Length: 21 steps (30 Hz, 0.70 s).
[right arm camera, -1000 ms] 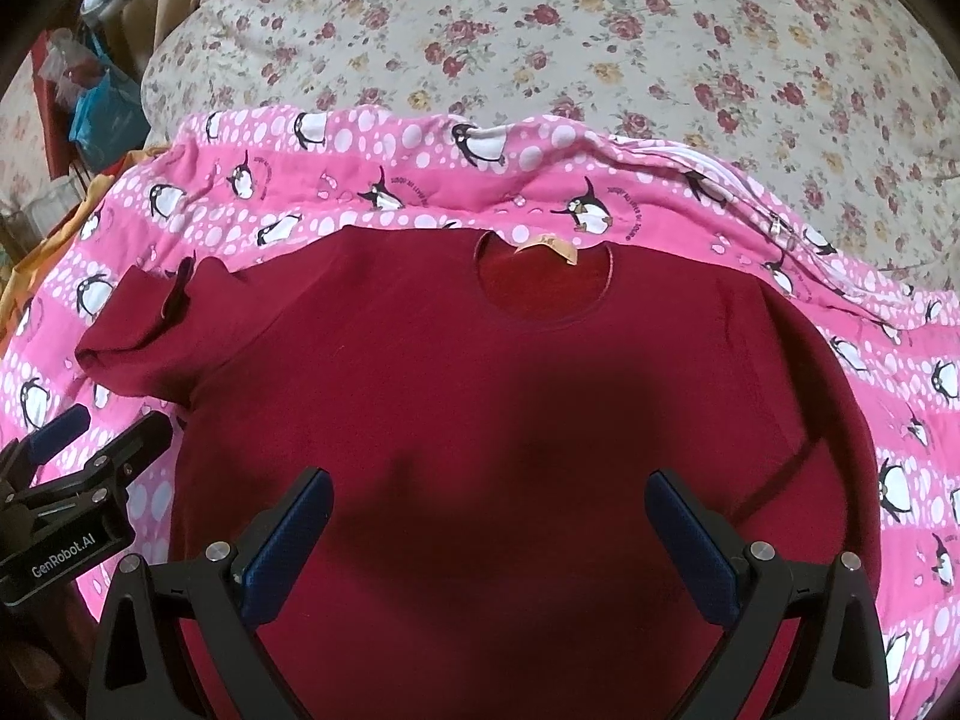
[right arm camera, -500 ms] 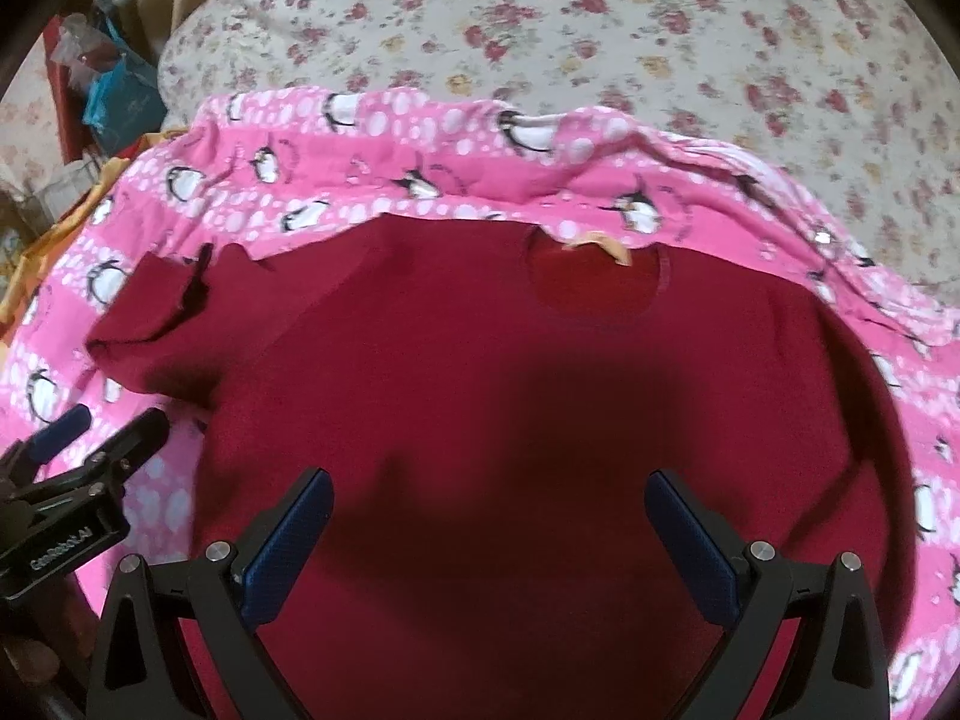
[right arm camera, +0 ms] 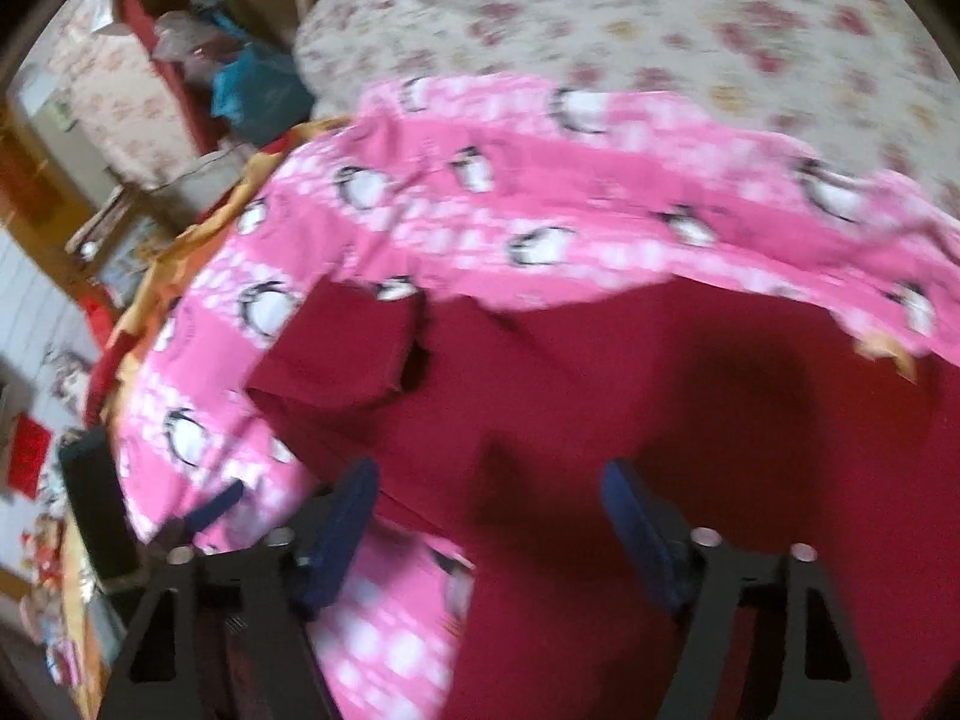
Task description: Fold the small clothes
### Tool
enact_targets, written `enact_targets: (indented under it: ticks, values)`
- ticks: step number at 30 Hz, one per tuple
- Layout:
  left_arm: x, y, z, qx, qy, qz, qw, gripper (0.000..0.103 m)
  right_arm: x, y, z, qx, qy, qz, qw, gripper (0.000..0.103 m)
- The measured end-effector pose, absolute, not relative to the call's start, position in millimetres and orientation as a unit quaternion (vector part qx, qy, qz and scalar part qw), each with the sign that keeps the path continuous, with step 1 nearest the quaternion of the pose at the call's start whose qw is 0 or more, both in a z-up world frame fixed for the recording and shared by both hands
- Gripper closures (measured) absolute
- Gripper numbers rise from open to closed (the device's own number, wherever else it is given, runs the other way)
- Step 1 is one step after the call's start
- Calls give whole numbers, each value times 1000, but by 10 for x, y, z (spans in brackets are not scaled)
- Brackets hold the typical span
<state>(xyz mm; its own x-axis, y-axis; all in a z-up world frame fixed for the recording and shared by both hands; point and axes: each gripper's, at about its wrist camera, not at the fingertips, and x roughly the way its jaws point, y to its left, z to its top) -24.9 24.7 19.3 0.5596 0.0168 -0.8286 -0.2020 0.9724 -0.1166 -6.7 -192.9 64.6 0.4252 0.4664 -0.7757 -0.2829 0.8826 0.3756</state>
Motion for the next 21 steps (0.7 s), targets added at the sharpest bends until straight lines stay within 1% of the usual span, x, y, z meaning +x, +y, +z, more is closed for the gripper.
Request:
enact_targets:
  ticks: [5, 6, 11, 13, 15, 16, 17, 18, 21]
  values:
    - [-246, 295, 147, -111, 466, 62, 875, 1, 256, -1468, 523, 104, 497, 263, 820, 36]
    - [-242, 286, 143, -109, 466, 62, 876, 1, 331, -1385, 482, 103, 502, 268, 816, 37]
    - [-230, 224, 116, -88, 463, 64, 879, 1, 622, -1164, 255, 109, 526, 263, 801, 40]
    - [-227, 218, 108, -86, 462, 64, 880, 1, 659, -1147, 244, 105, 519, 254, 810, 49]
    - [-225, 222, 104, -87, 461, 65, 881, 1, 665, -1178, 264, 91, 514, 239, 819, 79]
    - [-222, 223, 105, -87, 460, 65, 881, 1, 665, -1201, 271, 88, 510, 233, 823, 83]
    - [-219, 225, 108, -87, 460, 65, 881, 1, 654, -1248, 297, 96, 506, 237, 824, 95]
    - [-220, 225, 111, -87, 459, 65, 882, 1, 635, -1284, 327, 101, 503, 240, 824, 99]
    - [-222, 216, 127, -86, 456, 69, 883, 1, 514, -1395, 541, 104, 479, 239, 838, 99]
